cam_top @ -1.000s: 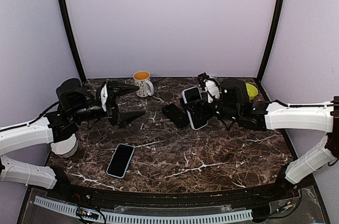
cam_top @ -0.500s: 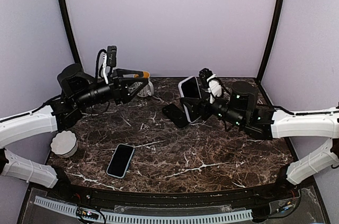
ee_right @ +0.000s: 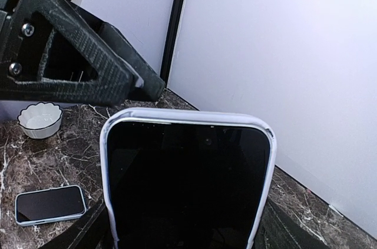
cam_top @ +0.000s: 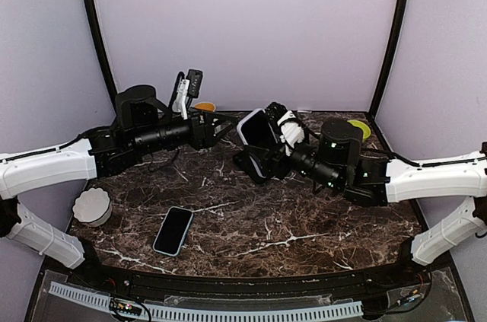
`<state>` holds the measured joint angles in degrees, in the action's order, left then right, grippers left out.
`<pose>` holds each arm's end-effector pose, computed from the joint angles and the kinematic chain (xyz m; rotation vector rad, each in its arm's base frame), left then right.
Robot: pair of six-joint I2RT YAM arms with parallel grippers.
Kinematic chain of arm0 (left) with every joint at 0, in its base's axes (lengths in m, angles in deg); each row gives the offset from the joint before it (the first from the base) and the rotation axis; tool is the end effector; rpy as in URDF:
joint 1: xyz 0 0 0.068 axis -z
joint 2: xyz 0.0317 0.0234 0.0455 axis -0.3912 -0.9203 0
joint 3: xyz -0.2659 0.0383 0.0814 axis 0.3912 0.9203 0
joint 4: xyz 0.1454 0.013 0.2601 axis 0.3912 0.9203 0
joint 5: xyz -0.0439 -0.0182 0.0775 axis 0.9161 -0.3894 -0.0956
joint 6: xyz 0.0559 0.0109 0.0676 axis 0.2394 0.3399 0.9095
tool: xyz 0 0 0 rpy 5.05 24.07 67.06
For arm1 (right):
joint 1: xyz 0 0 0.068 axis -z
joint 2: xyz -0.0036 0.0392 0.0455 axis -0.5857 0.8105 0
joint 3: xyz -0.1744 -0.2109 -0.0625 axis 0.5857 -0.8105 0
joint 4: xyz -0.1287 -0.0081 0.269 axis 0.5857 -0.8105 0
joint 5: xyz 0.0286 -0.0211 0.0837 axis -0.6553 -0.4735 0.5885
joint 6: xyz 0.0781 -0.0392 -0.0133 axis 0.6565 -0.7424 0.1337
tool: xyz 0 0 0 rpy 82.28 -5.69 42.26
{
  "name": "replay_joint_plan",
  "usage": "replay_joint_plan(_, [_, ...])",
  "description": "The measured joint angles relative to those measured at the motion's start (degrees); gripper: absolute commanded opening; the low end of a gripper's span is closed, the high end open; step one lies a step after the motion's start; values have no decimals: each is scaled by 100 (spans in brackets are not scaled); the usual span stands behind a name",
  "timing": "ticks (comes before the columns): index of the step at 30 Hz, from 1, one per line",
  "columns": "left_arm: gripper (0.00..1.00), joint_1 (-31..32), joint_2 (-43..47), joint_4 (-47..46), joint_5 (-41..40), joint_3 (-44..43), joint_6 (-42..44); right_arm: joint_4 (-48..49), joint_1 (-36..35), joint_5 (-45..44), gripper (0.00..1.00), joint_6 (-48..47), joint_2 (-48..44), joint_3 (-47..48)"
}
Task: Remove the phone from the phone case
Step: Pass from the right arm to the left
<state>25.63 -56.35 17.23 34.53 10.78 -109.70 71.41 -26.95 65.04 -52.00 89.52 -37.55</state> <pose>0.2434 -0.2983 0.3577 0.5383 1.5912 -1.0943 0.1947 0.3333 0.2983 -0.7821 1.4215 0.5010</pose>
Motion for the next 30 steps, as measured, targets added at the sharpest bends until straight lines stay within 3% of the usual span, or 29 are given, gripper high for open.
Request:
replay_joint_plan(9, [52,190,-33,70,-162,-9,22,-201,-240,-411,42,-273,286,240])
replay_joint_plan(30, [20,579,-39,258,-817,-9,328,-413,-411,-914,41,-382,675,824])
